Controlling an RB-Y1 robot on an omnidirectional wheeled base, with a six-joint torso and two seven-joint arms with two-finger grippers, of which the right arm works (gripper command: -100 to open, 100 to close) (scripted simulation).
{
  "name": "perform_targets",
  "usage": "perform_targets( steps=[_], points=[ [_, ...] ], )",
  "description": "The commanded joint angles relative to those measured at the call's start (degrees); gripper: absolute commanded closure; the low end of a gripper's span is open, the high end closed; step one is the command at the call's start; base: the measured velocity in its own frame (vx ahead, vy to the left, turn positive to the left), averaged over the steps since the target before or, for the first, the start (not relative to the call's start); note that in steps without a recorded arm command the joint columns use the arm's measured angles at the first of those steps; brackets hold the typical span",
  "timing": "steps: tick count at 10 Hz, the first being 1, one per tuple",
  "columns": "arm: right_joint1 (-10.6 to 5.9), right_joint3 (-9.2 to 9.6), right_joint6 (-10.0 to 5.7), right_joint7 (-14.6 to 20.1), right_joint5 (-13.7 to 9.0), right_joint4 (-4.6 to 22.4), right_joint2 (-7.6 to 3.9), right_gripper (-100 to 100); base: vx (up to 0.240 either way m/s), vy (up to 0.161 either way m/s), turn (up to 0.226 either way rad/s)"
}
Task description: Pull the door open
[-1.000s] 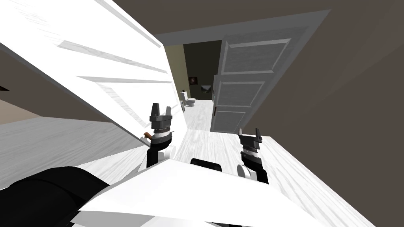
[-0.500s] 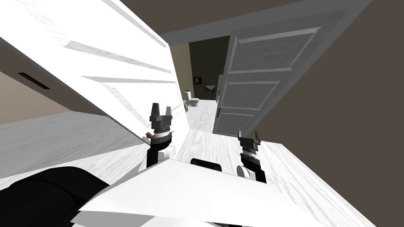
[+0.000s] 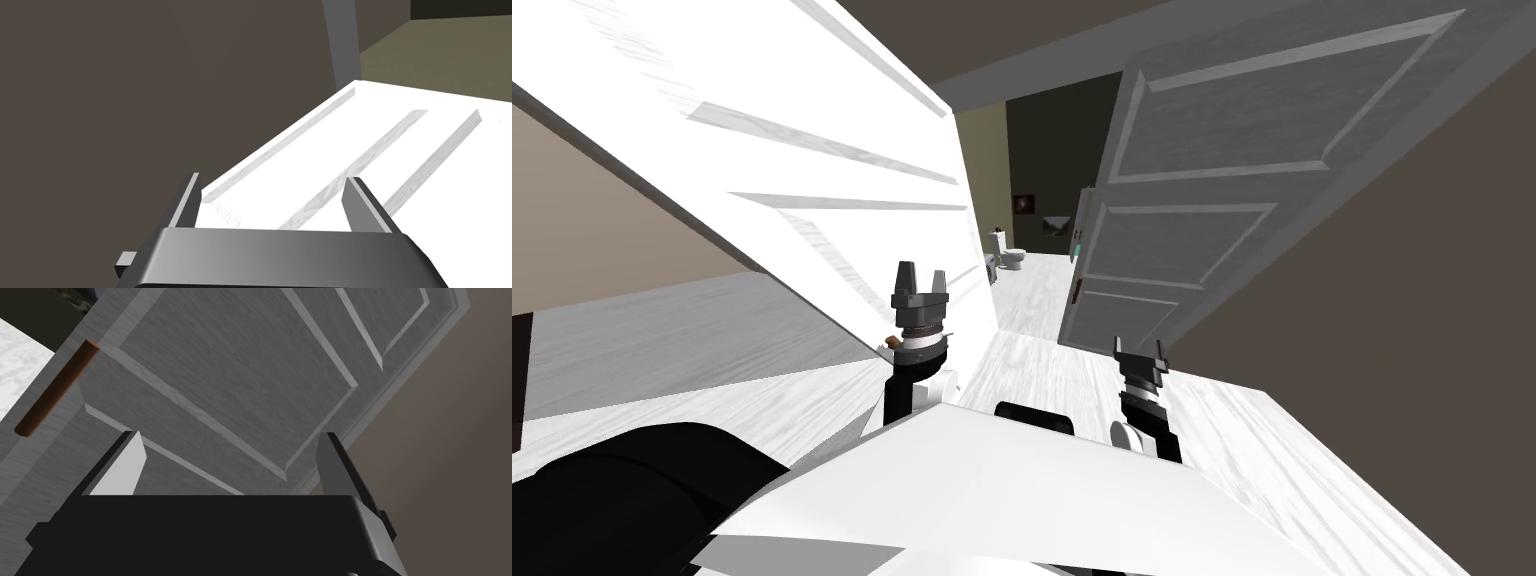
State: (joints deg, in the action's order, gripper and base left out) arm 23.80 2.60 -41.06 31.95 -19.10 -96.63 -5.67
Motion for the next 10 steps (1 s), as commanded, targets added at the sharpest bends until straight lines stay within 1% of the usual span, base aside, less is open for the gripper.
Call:
perform_targets(
  steps=[1, 10],
  points=[
    [-0.48, -0.18, -0.26, 2.00, -1.25, 1.79, -0.12, -100, 0.097, -0.033, 0.167],
    [-2.79, -0.69, -2.48, 12.14, -7.73, 12.17, -0.45, -100, 0.104, -0.023, 0.156]
  ],
)
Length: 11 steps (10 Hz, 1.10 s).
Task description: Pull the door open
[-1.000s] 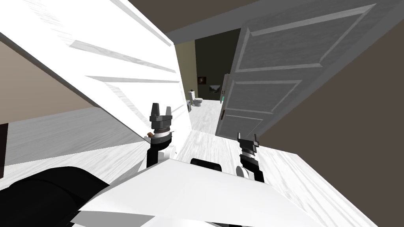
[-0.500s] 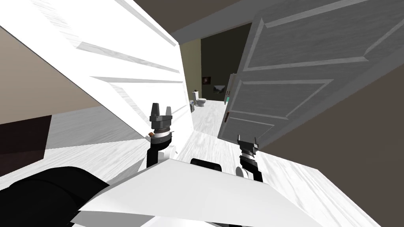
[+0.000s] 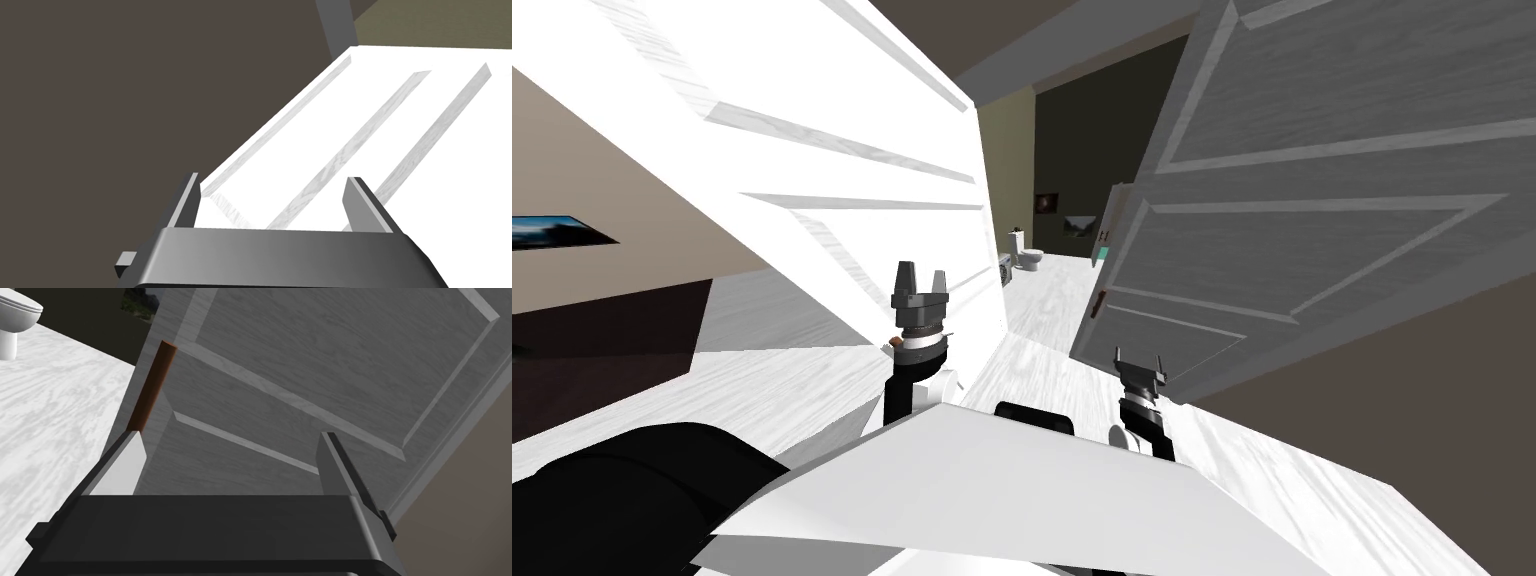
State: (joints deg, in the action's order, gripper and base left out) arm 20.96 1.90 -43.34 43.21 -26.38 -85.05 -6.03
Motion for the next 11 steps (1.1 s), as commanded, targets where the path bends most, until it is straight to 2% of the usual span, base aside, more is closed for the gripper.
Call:
perform_targets(
  steps=[1, 11],
  points=[
    [-0.19, -0.05, -0.44, 1.98, -1.16, 1.73, -0.11, -100, 0.093, -0.026, 0.150],
    [-2.66, -0.60, -2.81, 12.81, -8.08, 12.81, -0.09, -100, 0.098, -0.049, 0.152]
  ],
)
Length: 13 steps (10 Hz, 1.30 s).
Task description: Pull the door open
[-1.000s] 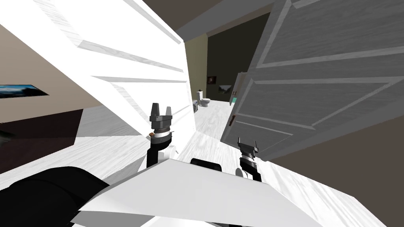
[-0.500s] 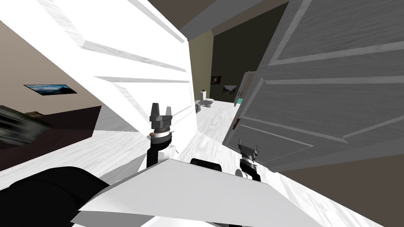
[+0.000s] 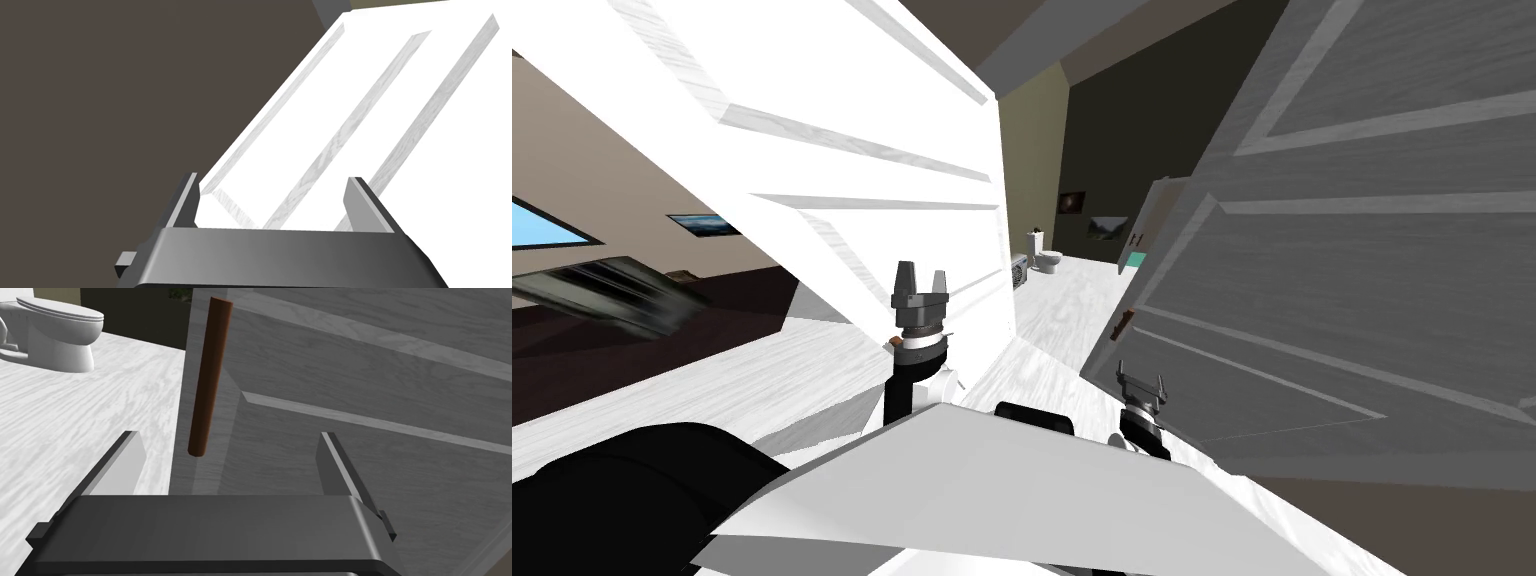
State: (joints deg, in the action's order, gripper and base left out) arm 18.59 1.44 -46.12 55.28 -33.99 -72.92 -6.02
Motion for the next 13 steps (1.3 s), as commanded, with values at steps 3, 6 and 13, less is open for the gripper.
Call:
perform_targets(
  steps=[3, 6, 13],
  points=[
    [-1.21, -0.34, -0.92, 4.75, -3.02, 4.79, -0.01, -100, 0.116, -0.059, 0.176],
    [-1.94, -0.50, -1.62, 7.97, -5.09, 8.09, 0.09, -100, 0.108, -0.076, 0.149],
    [-2.13, -0.78, -3.00, 14.24, -7.02, 12.88, -2.83, -100, 0.114, -0.043, 0.075]
  ],
)
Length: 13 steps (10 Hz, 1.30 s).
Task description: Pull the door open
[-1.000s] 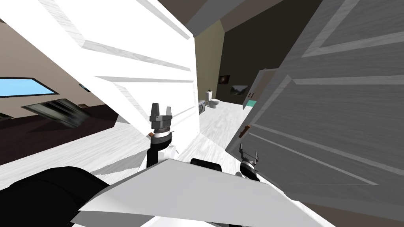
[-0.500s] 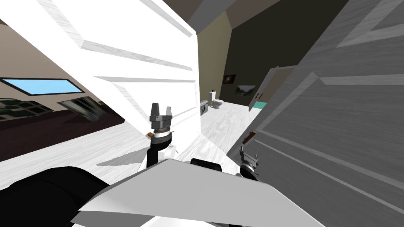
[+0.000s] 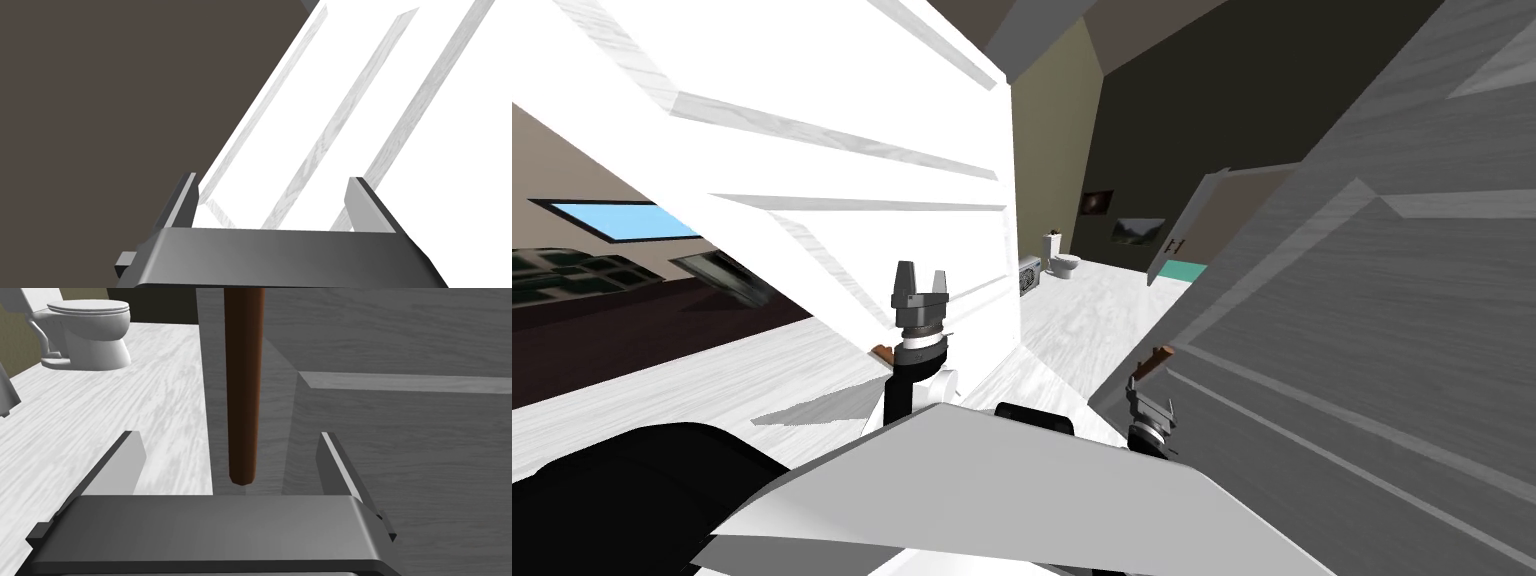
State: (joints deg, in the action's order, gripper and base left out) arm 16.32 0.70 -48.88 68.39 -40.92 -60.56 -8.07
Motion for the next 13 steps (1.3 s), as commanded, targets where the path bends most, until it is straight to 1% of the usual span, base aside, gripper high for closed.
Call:
perform_targets(
  steps=[1, 2, 3, 6, 7, 8, 9, 10, 11, 12, 13],
  points=[
    [0.24, -0.08, -0.43, 2.01, -0.17, 1.04, -1.50, -100, 0.146, 0.013, 0.019],
    [0.34, -0.11, -0.63, 2.92, -0.24, 1.58, -2.24, -100, 0.106, 0.012, 0.009],
    [0.54, -0.18, -1.06, 4.82, -0.41, 2.72, -3.78, -100, 0.138, 0.018, 0.018],
    [0.85, -0.29, -1.70, 7.67, -0.65, 4.43, -6.10, -100, 0.120, -0.007, 0.020],
    [1.03, -0.36, -2.09, 9.41, -0.80, 5.47, -7.51, -100, 0.121, 0.000, 0.023],
    [1.12, -0.39, -2.26, 10.21, -0.87, 5.94, -8.15, -100, 0.141, -0.010, 0.016],
    [1.26, -0.44, -2.56, 11.54, -0.99, 6.74, -9.23, -100, 0.162, -0.012, 0.020],
    [1.36, -0.48, -2.77, 12.48, -1.07, 7.30, -10.00, -100, 0.160, -0.014, 0.019],
    [1.40, -0.49, -2.84, 12.78, -1.09, 7.48, -10.24, -100, 0.122, -0.001, 0.009],
    [1.69, -0.60, -2.30, 12.09, -1.16, 6.49, -9.97, -100, 0.050, 0.002, 0.002],
    [1.69, -0.60, -2.30, 12.09, -1.16, 6.49, -9.97, 100, 0.000, 0.000, 0.000]
  ],
)
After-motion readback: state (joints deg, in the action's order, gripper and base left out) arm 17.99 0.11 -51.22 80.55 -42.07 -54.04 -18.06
